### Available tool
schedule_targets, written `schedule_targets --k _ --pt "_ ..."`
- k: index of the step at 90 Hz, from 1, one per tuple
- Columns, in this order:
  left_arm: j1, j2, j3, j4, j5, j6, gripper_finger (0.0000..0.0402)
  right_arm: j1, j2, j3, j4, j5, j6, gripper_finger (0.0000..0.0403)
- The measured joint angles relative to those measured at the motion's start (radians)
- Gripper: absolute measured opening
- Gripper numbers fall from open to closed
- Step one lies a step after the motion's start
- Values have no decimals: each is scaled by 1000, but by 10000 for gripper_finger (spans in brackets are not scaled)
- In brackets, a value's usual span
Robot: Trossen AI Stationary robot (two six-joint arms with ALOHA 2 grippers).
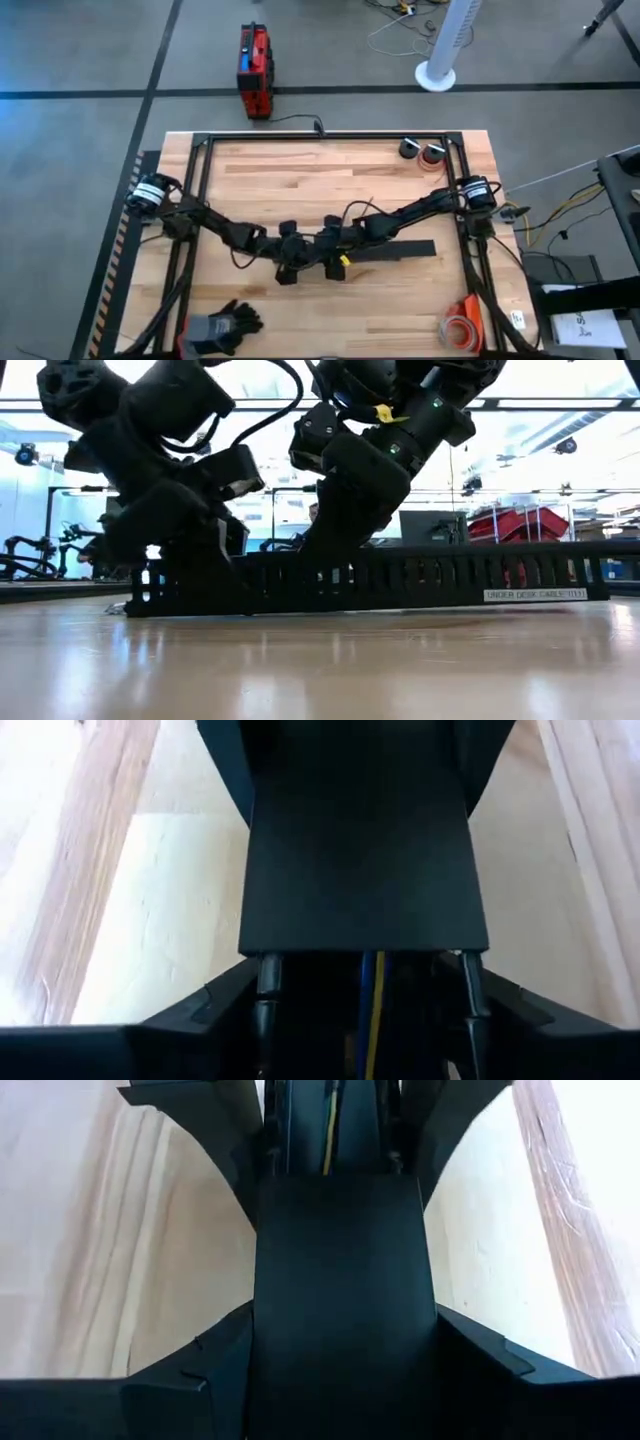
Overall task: Ziptie cables
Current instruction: Insert the cable duct cover into the cable duct
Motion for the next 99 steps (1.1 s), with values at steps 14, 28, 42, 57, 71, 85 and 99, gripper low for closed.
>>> schedule_targets --k 14,28,42,57,71,85,99 --pt "3 -60 17 -37 -11 -14 259 -4 -8 -4 35 12 -2 216" --pt "-15 -116 -2 -185 -7 -84 263 -4 -3 -27 7 2 -1 216" --pt "-48 -136 -33 -251 -8 -172 248 -5 -4 -35 8 -8 -6 217" --pt "-63 -101 -105 -82 -13 -216 236 -4 -4 -39 13 -18 -24 216" --pt "-59 -71 -136 38 -18 -222 228 -4 -5 -43 23 -58 -48 219" --pt "-59 -70 -136 46 -41 -219 220 7 -5 -44 24 -94 -89 216" --pt "-58 -68 -136 54 -47 -213 223 7 -5 -44 26 -55 -65 217"
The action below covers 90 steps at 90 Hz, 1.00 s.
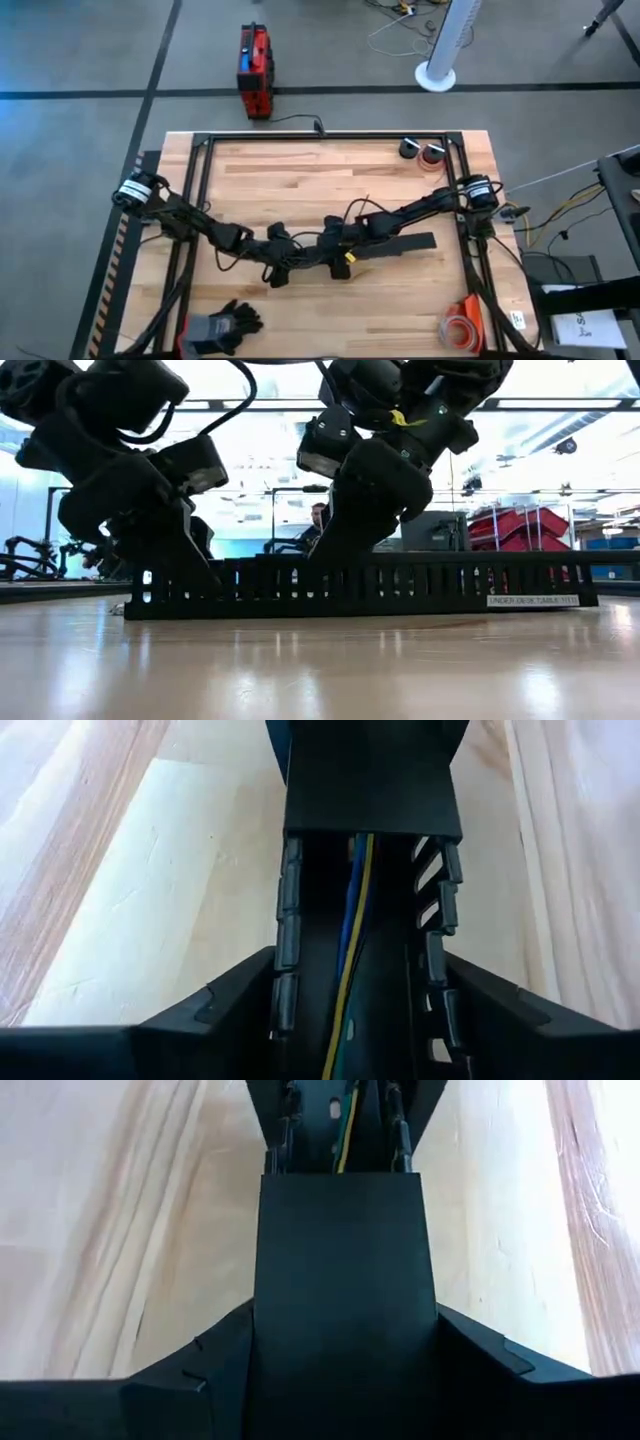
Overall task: Ziptie cables
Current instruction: Insert the cable duct cover into the cable duct
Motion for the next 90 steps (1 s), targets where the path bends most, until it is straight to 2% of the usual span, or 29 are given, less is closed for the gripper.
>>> schedule_targets --k 6,17,31,54,69,90 --pt "0 1 -1 13 -5 7 225 -9 0 0 -3 23 35 221" --pt "2 1 -2 37 -19 6 226 -27 -1 0 -19 -27 34 220" --pt "1 -1 -3 65 -22 22 229 -27 -1 0 -28 -30 33 216" --pt "4 -5 6 171 -36 41 266 -34 6 6 -7 -21 69 219" --pt "2 -6 5 150 -11 44 285 -34 4 5 -28 -22 65 216" --pt "0 -6 1 119 -44 45 264 -34 4 4 -36 -24 66 219"
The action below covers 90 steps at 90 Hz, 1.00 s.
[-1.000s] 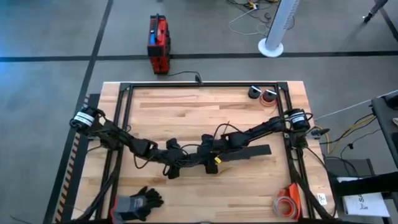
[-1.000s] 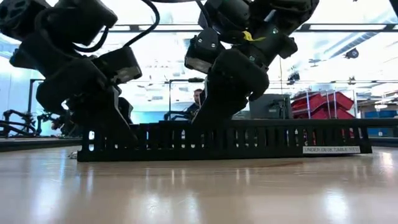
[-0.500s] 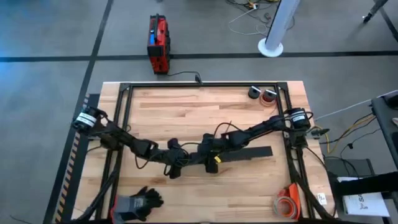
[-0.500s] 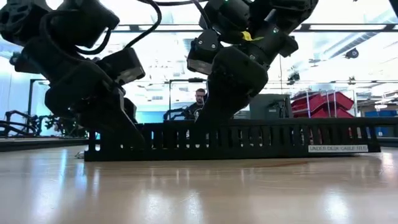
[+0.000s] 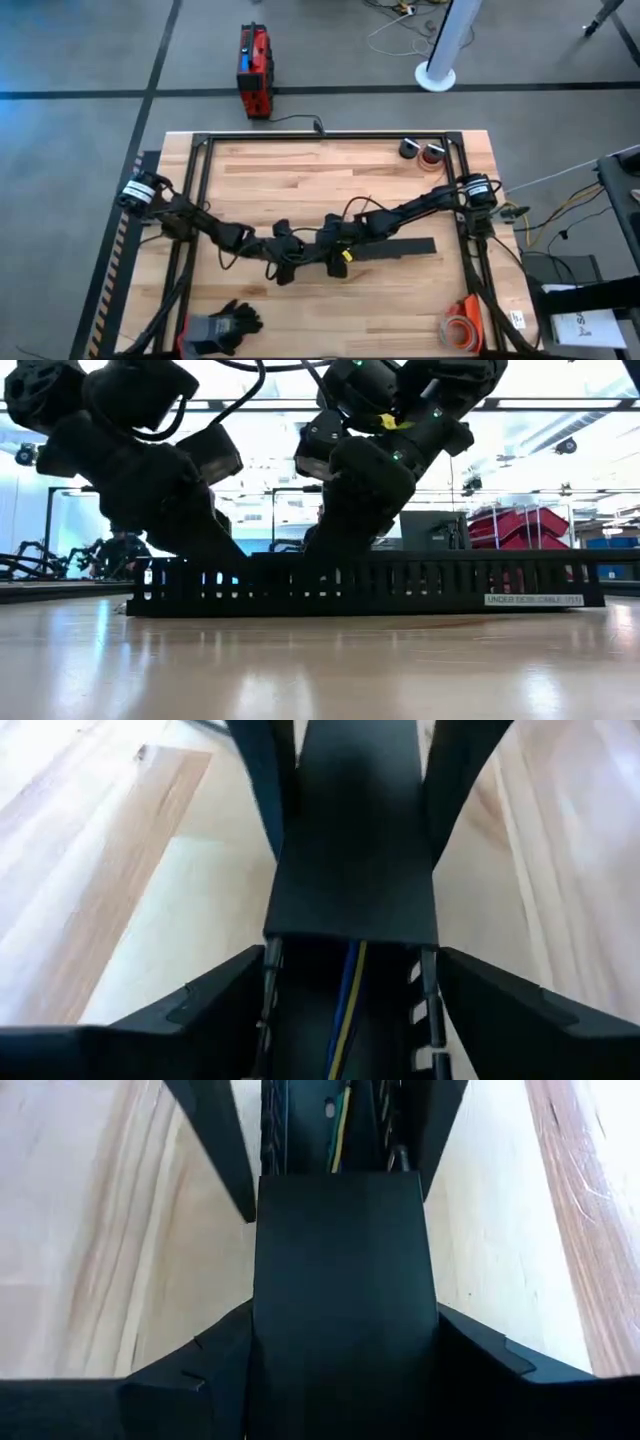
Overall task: Ziptie cables
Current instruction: Insert the cable duct cover into the cable duct
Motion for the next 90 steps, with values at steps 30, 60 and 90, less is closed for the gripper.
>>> schedule_targets --k 30,60,90 --pt "-1 0 0 -14 -24 30 214 0 0 -3 8 5 -7 221" --pt "-7 16 -16 -93 23 -52 288 0 3 -5 39 -4 -31 222" --pt "-5 119 -11 88 2 -30 264 0 46 20 130 -19 -38 219"
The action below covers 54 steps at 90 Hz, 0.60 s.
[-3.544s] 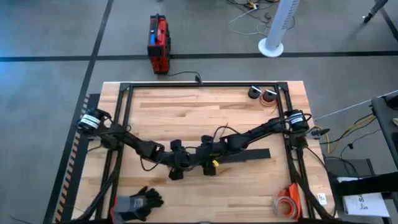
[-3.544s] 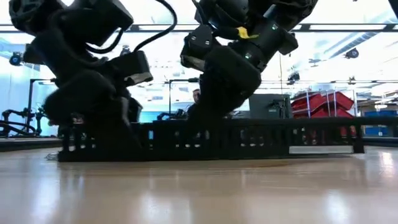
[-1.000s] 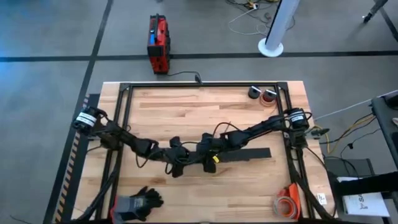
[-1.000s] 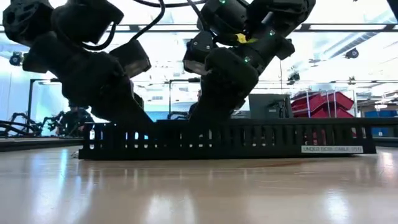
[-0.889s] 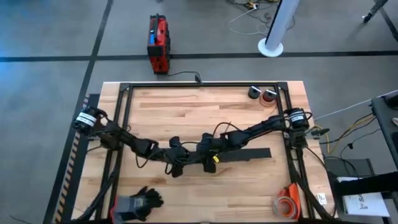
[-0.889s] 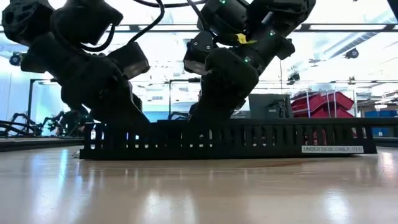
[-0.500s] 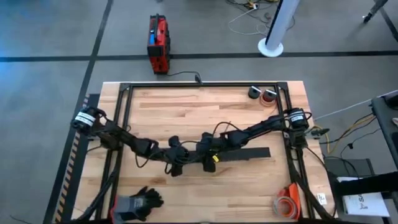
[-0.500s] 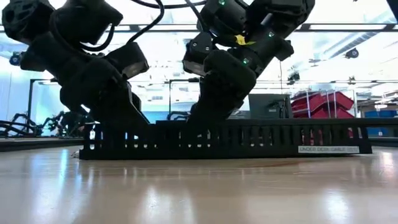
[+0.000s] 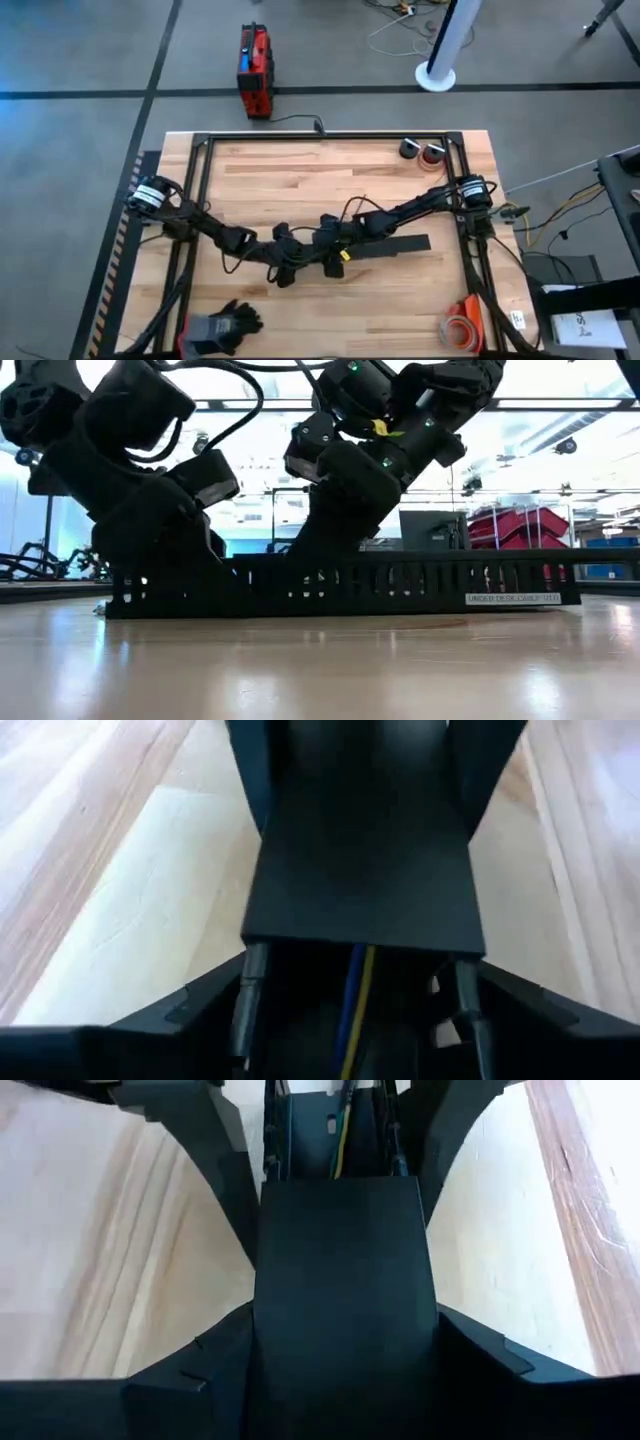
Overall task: Ziptie cables
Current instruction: Insert the cable duct cover into the cable duct
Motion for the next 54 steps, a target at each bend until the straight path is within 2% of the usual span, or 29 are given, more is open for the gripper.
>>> schedule_targets --k 12,25,41,54 --pt "0 -23 3 -22 -5 22 236 0 3 20 -22 6 -10 224" --pt "-2 -111 8 -175 0 9 229 -1 0 26 -41 39 -36 215" --pt "-10 -208 -1 -381 25 -25 277 0 -4 19 -89 36 -27 220" --pt "-15 -253 -3 -482 33 -73 314 -6 -4 15 -87 31 -21 217"
